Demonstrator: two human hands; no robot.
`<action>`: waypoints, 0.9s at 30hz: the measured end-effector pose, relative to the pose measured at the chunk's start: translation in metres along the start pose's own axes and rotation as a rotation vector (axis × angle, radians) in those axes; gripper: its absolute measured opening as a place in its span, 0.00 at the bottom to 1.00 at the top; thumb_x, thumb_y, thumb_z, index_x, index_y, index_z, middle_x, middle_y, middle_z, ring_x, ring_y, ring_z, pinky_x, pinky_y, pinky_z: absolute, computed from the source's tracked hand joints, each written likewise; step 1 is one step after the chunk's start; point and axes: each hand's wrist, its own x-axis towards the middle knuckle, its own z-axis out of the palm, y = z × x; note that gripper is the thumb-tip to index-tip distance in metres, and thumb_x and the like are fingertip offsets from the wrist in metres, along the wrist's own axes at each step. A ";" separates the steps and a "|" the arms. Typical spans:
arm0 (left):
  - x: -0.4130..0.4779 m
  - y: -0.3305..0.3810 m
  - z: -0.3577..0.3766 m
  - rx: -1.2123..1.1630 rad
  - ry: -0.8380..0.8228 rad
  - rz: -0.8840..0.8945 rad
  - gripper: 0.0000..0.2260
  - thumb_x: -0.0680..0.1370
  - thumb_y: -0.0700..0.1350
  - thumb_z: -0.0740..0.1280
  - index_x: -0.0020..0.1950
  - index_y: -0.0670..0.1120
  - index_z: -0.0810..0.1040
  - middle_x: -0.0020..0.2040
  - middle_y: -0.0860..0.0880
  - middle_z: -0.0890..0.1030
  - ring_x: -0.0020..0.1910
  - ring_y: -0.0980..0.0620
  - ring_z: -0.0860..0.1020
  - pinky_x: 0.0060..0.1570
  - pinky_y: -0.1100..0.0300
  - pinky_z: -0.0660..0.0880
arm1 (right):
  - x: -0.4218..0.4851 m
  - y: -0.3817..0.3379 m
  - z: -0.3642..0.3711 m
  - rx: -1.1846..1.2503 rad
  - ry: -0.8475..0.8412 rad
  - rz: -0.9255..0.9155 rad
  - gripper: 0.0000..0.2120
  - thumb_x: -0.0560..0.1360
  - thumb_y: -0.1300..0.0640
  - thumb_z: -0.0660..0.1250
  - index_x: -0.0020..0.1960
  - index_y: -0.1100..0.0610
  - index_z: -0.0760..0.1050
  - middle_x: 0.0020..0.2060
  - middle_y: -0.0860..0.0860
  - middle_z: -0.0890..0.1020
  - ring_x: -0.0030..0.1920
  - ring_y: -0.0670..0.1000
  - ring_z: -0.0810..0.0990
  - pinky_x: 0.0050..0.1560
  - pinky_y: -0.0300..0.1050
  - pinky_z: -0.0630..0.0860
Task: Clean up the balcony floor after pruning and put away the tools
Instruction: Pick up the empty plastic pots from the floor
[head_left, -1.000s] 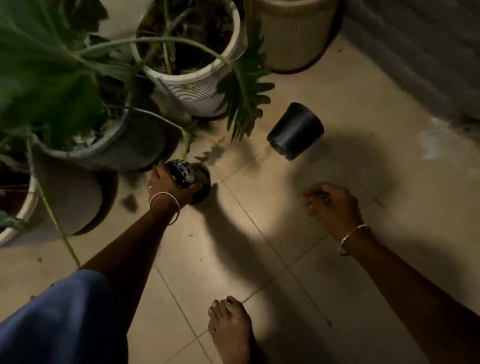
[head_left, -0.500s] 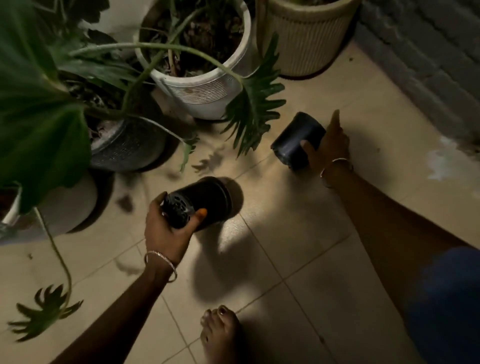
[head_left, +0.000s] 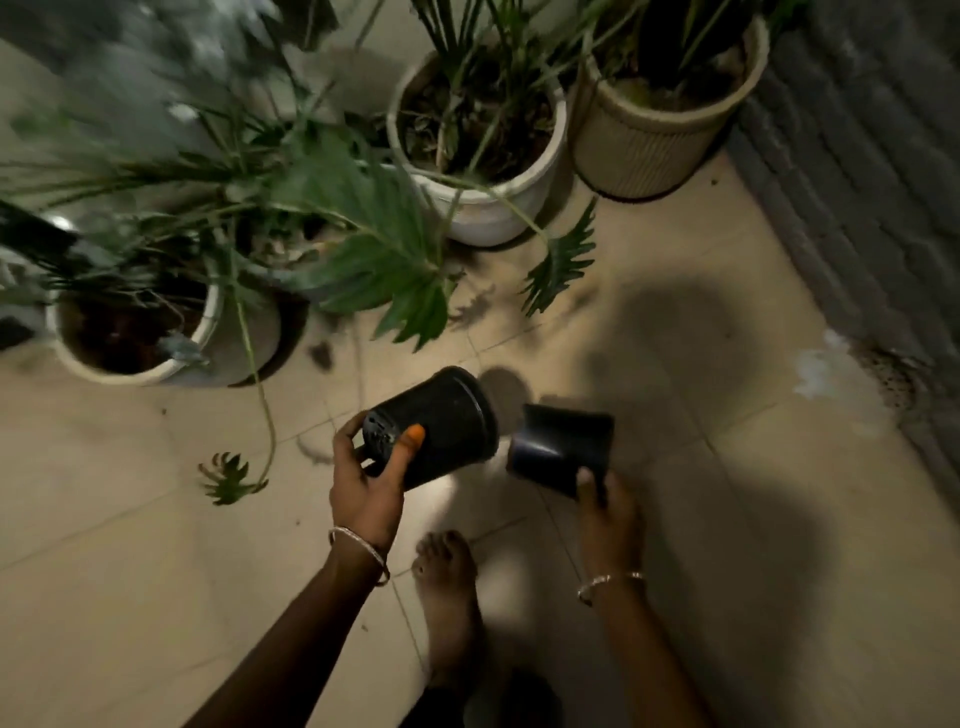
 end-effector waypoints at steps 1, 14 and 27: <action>-0.019 0.012 -0.011 -0.001 0.006 -0.011 0.25 0.74 0.53 0.72 0.68 0.53 0.69 0.55 0.52 0.76 0.47 0.63 0.76 0.42 0.69 0.73 | -0.030 -0.009 -0.011 0.011 -0.010 0.015 0.20 0.73 0.37 0.58 0.46 0.52 0.77 0.37 0.44 0.79 0.36 0.40 0.77 0.34 0.34 0.67; -0.210 0.202 -0.176 -0.332 -0.076 -0.169 0.13 0.74 0.62 0.63 0.49 0.56 0.77 0.54 0.45 0.79 0.57 0.42 0.76 0.59 0.40 0.74 | -0.253 -0.256 -0.154 0.266 -0.054 -0.084 0.08 0.81 0.54 0.63 0.53 0.55 0.80 0.48 0.55 0.84 0.50 0.50 0.84 0.52 0.48 0.80; -0.344 0.333 -0.359 -0.830 -0.063 -0.106 0.21 0.76 0.61 0.58 0.60 0.49 0.78 0.59 0.42 0.81 0.56 0.43 0.77 0.53 0.44 0.75 | -0.457 -0.446 -0.203 0.044 -0.318 -0.804 0.19 0.79 0.41 0.60 0.55 0.57 0.75 0.43 0.58 0.80 0.45 0.58 0.80 0.44 0.56 0.77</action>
